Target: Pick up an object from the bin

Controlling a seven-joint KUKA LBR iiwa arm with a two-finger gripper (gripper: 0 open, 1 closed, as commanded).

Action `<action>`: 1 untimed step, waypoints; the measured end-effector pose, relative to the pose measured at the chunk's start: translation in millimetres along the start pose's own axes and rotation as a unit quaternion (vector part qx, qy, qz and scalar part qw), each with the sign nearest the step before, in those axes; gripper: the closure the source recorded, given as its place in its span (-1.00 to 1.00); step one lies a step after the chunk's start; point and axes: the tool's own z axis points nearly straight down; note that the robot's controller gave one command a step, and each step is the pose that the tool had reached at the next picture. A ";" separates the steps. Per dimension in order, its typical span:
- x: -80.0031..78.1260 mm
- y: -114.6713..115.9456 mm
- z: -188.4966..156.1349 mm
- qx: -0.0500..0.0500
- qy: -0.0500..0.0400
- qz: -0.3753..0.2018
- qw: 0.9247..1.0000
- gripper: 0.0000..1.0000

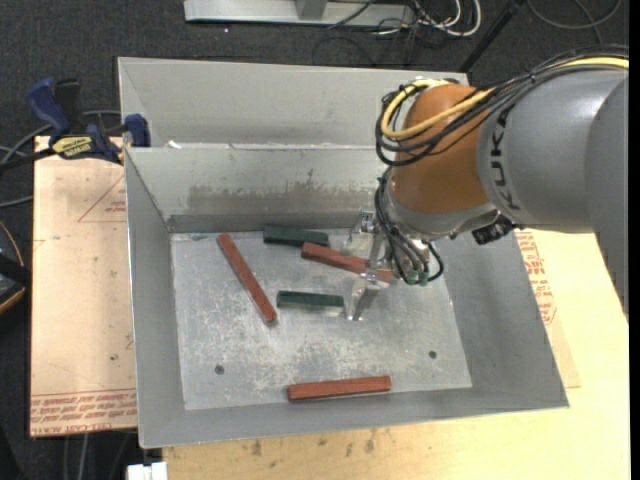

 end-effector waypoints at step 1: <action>-4.8 5.0 -60.2 0.000 -0.001 0.016 1.000 -1.00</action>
Offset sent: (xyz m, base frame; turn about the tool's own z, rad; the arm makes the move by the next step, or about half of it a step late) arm 0.0202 0.0107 -0.0793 -0.0901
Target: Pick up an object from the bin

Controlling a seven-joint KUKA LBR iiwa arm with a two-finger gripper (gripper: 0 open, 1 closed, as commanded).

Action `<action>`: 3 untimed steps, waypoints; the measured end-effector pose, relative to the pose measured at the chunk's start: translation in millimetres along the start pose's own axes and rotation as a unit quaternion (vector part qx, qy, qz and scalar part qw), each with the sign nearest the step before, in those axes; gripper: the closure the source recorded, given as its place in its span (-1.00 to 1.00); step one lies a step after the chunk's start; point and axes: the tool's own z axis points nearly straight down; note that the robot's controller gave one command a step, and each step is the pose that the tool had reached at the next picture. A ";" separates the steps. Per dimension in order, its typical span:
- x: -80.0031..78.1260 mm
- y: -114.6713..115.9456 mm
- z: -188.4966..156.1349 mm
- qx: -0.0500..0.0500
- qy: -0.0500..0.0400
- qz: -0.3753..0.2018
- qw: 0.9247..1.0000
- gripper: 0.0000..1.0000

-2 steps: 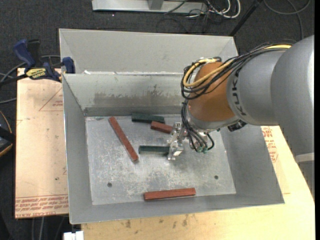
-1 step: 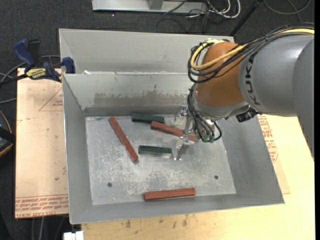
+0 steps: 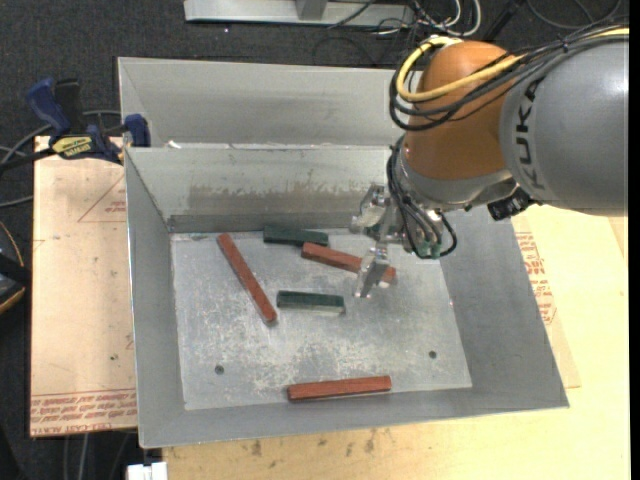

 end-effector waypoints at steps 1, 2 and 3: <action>-8.2 3.9 13.3 -0.001 -0.008 -0.014 1.000 -1.00; 2.3 4.6 77.7 0.000 -0.002 -0.009 1.000 -1.00; 27.2 12.8 130.4 -0.003 -0.010 0.033 0.999 1.00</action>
Offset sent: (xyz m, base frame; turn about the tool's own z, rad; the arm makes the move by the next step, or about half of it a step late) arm -0.0116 0.0079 -0.1338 0.0064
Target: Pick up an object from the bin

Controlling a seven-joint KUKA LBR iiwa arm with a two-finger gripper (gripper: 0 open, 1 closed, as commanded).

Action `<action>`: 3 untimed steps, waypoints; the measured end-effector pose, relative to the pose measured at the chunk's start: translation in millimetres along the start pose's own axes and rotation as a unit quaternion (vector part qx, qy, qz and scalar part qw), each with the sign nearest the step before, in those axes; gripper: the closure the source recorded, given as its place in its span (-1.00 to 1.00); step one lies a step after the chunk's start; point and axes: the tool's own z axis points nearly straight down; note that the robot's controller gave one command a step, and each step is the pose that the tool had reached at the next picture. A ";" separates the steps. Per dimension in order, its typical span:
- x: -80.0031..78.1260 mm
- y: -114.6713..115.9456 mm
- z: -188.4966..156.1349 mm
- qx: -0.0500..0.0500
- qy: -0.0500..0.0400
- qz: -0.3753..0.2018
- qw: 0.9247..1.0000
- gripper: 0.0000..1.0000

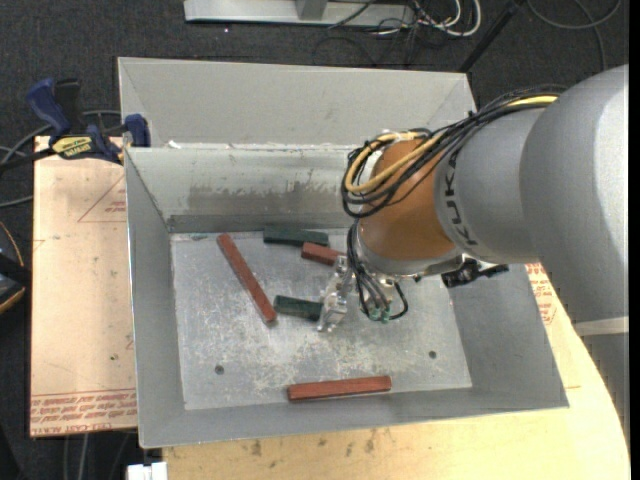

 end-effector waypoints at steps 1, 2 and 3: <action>0.0 0.0 0.0 0.000 0.000 0.000 1.000 1.00; 2.5 1.6 -110.5 0.003 0.009 -0.017 1.000 1.00; 2.5 1.7 -110.5 0.003 0.009 -0.018 1.000 1.00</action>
Offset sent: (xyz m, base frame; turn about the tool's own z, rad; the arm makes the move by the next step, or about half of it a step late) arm -0.0049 0.0011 0.1108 -0.0338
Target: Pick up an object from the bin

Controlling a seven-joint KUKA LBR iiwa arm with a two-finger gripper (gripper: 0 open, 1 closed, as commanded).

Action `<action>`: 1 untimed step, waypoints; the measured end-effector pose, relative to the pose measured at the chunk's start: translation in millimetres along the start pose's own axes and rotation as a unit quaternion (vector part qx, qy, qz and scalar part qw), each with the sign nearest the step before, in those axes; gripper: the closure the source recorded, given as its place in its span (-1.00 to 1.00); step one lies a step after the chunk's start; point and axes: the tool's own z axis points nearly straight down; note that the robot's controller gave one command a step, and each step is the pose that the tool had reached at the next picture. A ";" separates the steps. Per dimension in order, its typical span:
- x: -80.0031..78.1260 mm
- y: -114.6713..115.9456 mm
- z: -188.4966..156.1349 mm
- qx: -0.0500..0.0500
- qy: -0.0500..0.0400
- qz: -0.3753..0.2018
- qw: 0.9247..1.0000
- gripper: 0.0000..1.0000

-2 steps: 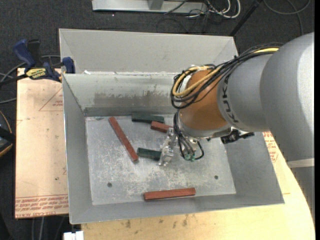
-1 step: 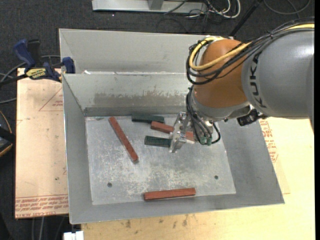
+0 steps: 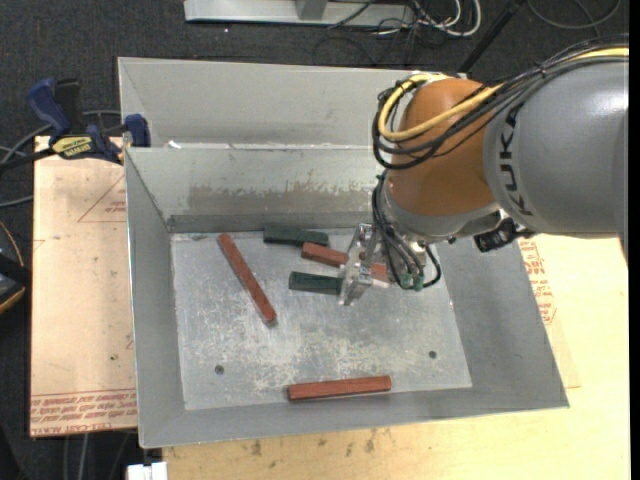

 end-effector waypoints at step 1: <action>0.3 1.8 -81.3 0.000 0.000 -0.017 1.000 1.00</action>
Offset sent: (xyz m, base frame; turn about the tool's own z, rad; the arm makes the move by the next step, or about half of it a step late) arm 0.0000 0.0000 0.0000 0.0000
